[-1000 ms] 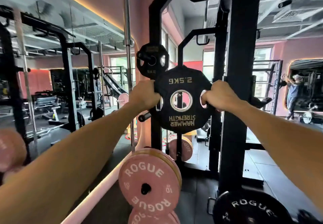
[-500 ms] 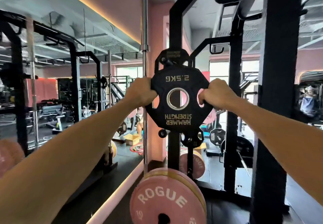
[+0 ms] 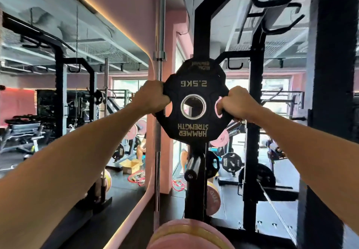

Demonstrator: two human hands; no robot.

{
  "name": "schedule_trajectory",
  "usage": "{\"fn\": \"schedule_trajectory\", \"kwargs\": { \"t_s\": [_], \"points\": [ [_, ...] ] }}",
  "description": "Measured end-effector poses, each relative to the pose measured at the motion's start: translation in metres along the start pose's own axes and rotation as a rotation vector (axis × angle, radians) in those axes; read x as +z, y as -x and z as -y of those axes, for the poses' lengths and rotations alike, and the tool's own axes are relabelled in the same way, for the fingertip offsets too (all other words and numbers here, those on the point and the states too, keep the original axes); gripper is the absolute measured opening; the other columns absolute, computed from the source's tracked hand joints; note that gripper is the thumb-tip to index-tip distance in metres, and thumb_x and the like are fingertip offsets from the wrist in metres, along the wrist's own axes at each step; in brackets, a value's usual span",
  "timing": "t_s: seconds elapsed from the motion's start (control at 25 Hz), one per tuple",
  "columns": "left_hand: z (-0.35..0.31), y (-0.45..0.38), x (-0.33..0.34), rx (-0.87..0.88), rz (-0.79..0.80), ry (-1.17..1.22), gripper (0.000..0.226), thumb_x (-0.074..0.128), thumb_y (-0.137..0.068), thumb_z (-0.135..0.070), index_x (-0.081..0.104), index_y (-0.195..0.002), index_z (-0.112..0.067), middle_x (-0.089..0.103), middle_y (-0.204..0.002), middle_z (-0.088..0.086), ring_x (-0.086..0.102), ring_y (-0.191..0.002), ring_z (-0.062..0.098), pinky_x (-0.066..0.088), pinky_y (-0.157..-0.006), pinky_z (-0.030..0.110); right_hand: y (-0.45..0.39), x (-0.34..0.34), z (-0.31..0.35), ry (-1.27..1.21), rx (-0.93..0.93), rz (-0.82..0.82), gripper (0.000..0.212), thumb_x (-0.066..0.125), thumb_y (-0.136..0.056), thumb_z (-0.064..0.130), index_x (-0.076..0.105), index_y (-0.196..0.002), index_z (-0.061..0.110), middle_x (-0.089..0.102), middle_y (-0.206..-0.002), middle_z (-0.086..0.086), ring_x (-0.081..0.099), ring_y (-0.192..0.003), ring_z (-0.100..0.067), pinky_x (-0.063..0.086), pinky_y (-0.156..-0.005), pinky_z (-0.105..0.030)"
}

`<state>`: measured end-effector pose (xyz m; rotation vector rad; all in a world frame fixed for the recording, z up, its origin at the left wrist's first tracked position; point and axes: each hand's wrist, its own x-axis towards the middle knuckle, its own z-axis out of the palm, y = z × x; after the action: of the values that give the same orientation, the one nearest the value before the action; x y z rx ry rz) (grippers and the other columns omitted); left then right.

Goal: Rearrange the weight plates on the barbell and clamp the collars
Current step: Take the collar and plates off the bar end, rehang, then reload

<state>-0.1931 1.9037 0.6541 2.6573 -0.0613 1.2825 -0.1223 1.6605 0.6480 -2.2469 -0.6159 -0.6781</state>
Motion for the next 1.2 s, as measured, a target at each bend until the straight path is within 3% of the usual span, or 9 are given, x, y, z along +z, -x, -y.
{"fn": "schedule_trajectory", "kwargs": {
  "t_s": [0.16,0.36,0.56,0.68,0.84,0.96,1.08,1.2],
  "points": [
    [0.025,-0.058,0.007,0.065,-0.017,0.048,0.016,0.048,-0.063,-0.029,0.051,-0.065,-0.013,0.049,-0.061,0.001,0.052,-0.067,0.028,0.031,-0.055,0.027,-0.051,0.005,0.010,0.065,-0.003,-0.095,0.028,0.071,-0.050,0.018,0.061,-0.045,-0.007,0.053,-0.036,-0.018,0.045,-0.025,-0.020,0.029,-0.027,-0.015],
    [0.039,-0.124,0.008,0.079,-0.104,0.067,0.014,0.064,-0.078,-0.014,0.064,-0.080,-0.001,0.059,-0.072,0.011,0.058,-0.076,0.031,0.040,-0.065,0.029,-0.103,-0.003,0.026,0.032,-0.016,-0.184,0.030,0.069,-0.045,0.016,0.059,-0.049,-0.012,0.047,-0.036,-0.019,0.040,-0.024,-0.022,0.027,-0.028,-0.016],
    [0.045,-0.164,0.010,0.088,-0.130,0.120,0.012,0.065,-0.078,-0.012,0.061,-0.075,-0.001,0.060,-0.075,0.015,0.060,-0.077,0.033,0.042,-0.064,0.029,-0.141,-0.009,0.034,0.054,-0.029,-0.244,0.020,0.068,-0.038,0.019,0.058,-0.037,0.001,0.045,-0.036,-0.013,0.040,-0.027,-0.022,0.026,-0.028,-0.016],
    [0.041,-0.180,0.026,0.065,-0.103,0.137,0.018,0.067,-0.074,-0.016,0.066,-0.083,-0.001,0.064,-0.084,0.015,0.062,-0.085,0.033,0.051,-0.074,0.035,-0.159,-0.011,0.023,0.028,-0.013,-0.318,0.017,0.067,-0.037,0.015,0.057,-0.044,0.003,0.047,-0.046,-0.011,0.041,-0.033,-0.018,0.027,-0.029,-0.015],
    [0.047,-0.205,0.054,0.081,-0.101,0.106,0.027,0.065,-0.077,-0.018,0.067,-0.097,0.001,0.067,-0.094,0.019,0.061,-0.095,0.036,0.046,-0.088,0.039,-0.183,0.006,-0.002,0.016,-0.026,-0.287,0.042,0.062,-0.032,0.019,0.063,-0.060,-0.013,0.052,-0.052,-0.017,0.045,-0.044,-0.022,0.028,-0.033,-0.018],
    [0.059,-0.223,0.083,0.140,-0.094,0.159,0.030,0.060,-0.083,-0.012,0.048,-0.109,0.000,0.062,-0.091,0.019,0.062,-0.089,0.037,0.051,-0.080,0.047,-0.208,0.016,-0.021,0.012,-0.081,-0.317,0.047,0.065,-0.054,0.023,0.061,-0.090,-0.007,0.059,-0.073,-0.010,0.054,-0.066,-0.024,0.039,-0.054,-0.027],
    [0.072,-0.236,0.118,0.215,-0.079,0.201,0.035,0.055,-0.092,-0.017,0.027,-0.109,-0.008,0.054,-0.095,0.020,0.061,-0.079,0.037,0.052,-0.072,0.050,-0.222,0.031,-0.043,0.200,-0.125,-0.362,0.046,0.054,-0.089,0.040,0.037,-0.119,0.011,0.055,-0.092,-0.007,0.054,-0.080,-0.028,0.042,-0.070,-0.038],
    [0.086,-0.251,0.153,0.245,-0.090,-0.018,0.037,0.049,-0.098,-0.026,0.035,-0.118,0.002,0.040,-0.119,0.022,0.048,-0.106,0.036,0.043,-0.091,0.049,-0.238,0.054,-0.066,0.541,-0.219,-0.453,0.046,0.039,-0.099,0.046,0.033,-0.127,0.009,0.048,-0.112,-0.014,0.056,-0.088,-0.035,0.045,-0.073,-0.043]
  ]
}}
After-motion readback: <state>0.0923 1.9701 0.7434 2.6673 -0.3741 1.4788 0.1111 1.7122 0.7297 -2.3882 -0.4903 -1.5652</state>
